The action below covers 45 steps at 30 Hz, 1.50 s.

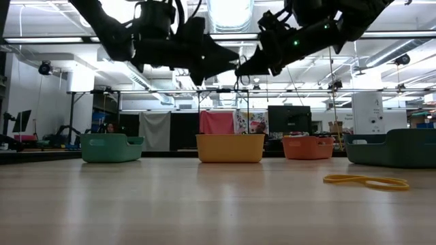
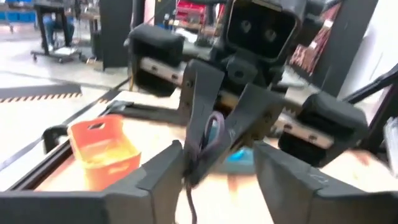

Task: Sort rubber bands into baskets
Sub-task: Put the black rubberband into the yellow bin

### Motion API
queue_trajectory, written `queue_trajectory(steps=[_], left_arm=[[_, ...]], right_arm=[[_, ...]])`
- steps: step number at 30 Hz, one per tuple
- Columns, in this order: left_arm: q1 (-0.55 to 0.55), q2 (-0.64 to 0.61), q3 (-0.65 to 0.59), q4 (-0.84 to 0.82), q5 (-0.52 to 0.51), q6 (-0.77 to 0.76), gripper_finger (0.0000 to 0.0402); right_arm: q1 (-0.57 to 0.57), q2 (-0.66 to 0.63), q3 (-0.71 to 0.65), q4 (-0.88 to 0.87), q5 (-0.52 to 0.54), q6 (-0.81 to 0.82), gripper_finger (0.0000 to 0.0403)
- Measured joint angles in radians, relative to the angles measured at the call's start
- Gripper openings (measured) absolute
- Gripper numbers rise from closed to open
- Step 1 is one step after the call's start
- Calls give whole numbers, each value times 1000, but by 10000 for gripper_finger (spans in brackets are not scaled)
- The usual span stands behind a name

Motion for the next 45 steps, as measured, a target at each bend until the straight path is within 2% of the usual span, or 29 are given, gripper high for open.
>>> queue_trajectory(steps=[5,12,20,24,28,38,41,45], left_arm=[[30,-62,0,-171,-1,35,214],[65,-161,0,-402,-6,68,223],[68,-282,0,-611,-170,69,223],[68,-337,0,-691,-210,70,223],[66,-366,0,-740,-212,69,223],[64,-358,-18,-742,-212,67,223],[61,-357,-21,-741,-212,55,223],[49,-357,-21,-721,-212,43,223]], right_arm=[[-1,0,0,-61,59,25,12],[-1,6,1,-85,91,40,12],[-16,112,2,47,90,55,12],[-31,187,23,50,90,100,12],[-39,253,55,29,88,156,13],[-58,322,204,-248,26,203,15],[-57,328,234,-288,26,195,33],[-58,324,245,-297,26,205,83]])
